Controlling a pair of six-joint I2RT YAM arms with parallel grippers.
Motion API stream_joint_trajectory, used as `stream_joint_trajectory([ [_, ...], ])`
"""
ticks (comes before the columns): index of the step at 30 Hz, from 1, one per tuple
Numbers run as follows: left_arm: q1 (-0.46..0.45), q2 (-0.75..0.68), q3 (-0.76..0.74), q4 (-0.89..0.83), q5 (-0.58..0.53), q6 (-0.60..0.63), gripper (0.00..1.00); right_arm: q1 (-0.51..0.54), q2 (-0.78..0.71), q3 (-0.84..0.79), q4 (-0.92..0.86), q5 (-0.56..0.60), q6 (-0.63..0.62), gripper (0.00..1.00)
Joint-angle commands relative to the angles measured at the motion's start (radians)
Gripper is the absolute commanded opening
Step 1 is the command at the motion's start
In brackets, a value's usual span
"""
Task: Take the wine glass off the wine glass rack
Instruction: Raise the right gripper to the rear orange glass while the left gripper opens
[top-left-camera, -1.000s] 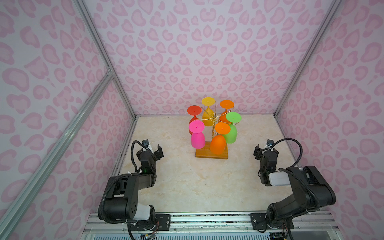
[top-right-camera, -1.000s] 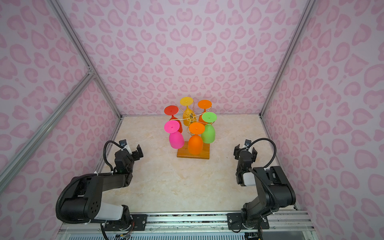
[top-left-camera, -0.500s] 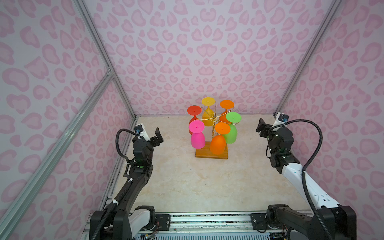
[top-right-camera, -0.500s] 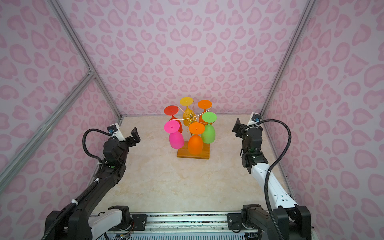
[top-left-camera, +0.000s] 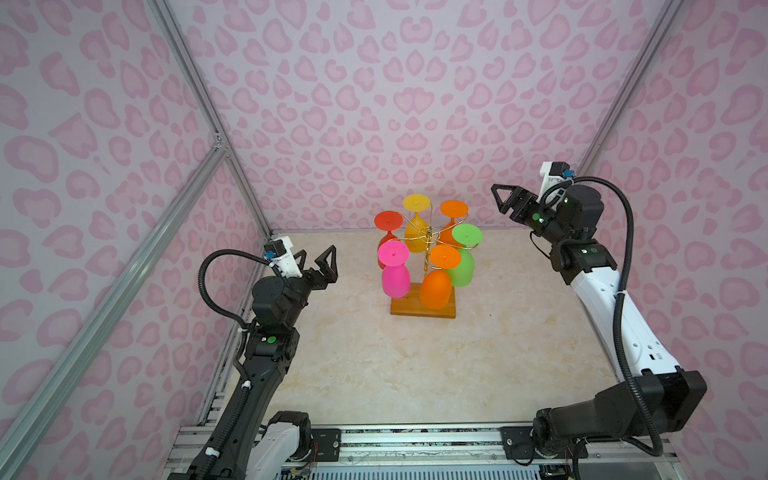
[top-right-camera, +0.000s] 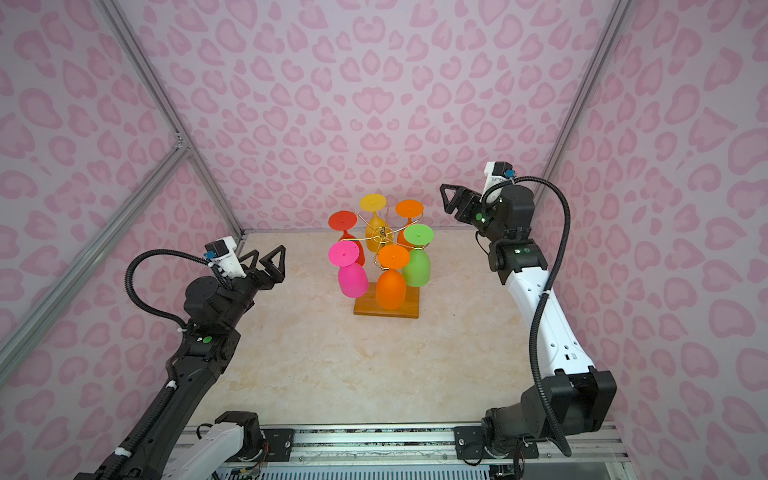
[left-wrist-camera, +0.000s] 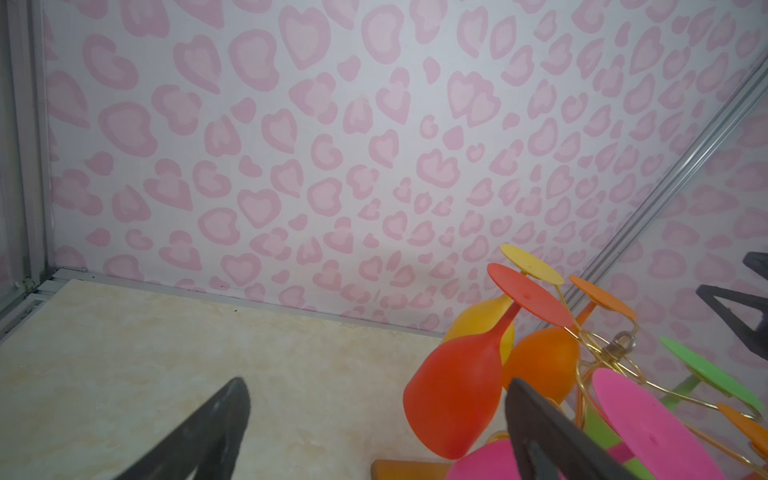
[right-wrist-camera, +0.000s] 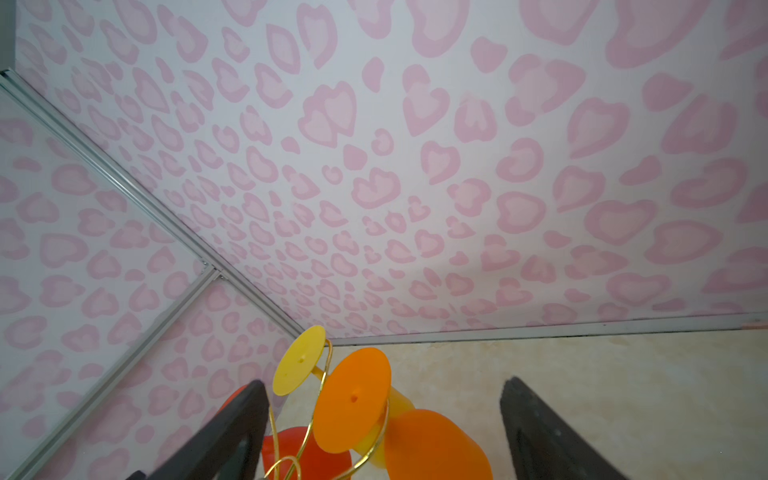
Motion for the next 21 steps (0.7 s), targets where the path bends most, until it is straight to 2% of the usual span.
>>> stream_joint_trajectory([
  [1,0.001,-0.003,0.015,-0.01,0.057,-0.018,0.97,-0.001,0.078,0.055,0.033,-0.202,0.163,0.85],
  [3,0.0,0.0,0.015,-0.008,0.075,-0.022,0.97,0.001,0.125,0.087,0.035,-0.235,0.204,0.82],
  [11,-0.001,-0.001,0.014,-0.032,0.081,-0.018,0.97,0.023,0.199,0.126,0.015,-0.227,0.216,0.75],
  [21,-0.001,0.003,0.019,-0.041,0.073,-0.013,0.97,0.069,0.273,0.175,-0.062,-0.209,0.158,0.71],
])
